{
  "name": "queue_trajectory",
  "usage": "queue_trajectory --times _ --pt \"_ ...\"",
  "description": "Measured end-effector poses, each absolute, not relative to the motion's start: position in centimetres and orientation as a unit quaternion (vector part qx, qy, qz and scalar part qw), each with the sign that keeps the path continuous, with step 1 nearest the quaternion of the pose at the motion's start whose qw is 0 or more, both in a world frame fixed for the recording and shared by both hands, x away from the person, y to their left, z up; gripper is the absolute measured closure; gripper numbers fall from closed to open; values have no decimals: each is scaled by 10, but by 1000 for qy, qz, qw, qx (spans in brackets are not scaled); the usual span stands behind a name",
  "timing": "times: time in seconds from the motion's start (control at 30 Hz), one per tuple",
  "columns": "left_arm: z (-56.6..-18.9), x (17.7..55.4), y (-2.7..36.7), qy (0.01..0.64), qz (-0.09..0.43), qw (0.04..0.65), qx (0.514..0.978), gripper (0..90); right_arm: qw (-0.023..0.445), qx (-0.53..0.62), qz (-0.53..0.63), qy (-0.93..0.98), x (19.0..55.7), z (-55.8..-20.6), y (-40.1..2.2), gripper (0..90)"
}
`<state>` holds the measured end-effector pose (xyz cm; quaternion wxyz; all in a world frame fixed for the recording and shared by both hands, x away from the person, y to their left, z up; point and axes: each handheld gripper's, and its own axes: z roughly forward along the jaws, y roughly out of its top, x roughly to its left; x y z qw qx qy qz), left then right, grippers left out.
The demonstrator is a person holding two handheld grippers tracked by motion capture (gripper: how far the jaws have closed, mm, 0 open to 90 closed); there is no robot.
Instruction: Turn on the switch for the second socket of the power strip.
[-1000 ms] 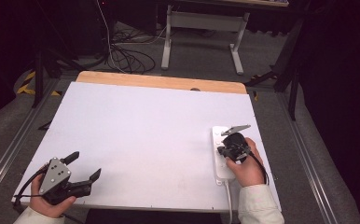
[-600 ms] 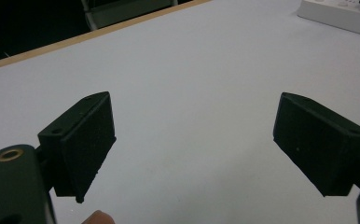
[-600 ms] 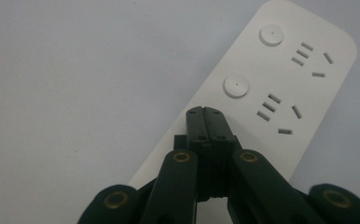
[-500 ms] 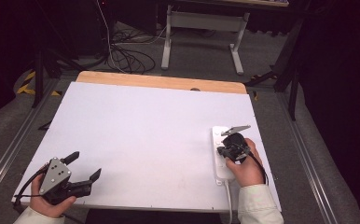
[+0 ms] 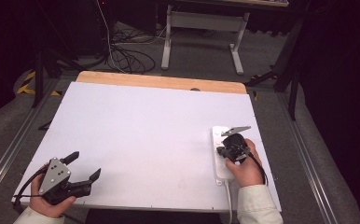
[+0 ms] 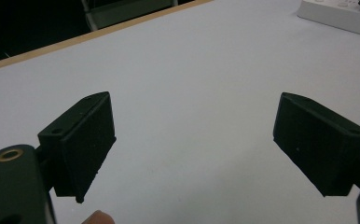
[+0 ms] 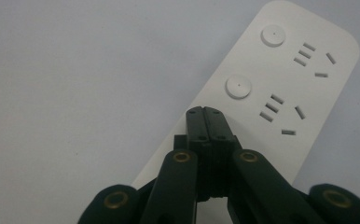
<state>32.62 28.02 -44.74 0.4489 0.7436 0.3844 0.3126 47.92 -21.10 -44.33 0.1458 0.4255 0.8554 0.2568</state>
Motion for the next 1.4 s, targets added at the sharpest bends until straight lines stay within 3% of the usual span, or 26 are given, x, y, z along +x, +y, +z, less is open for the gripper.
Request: queue_trajectory --times 1.4 --pt "-447 327 280 385 312 447 744 130 192 398 319 839 454 -405 -211 878"
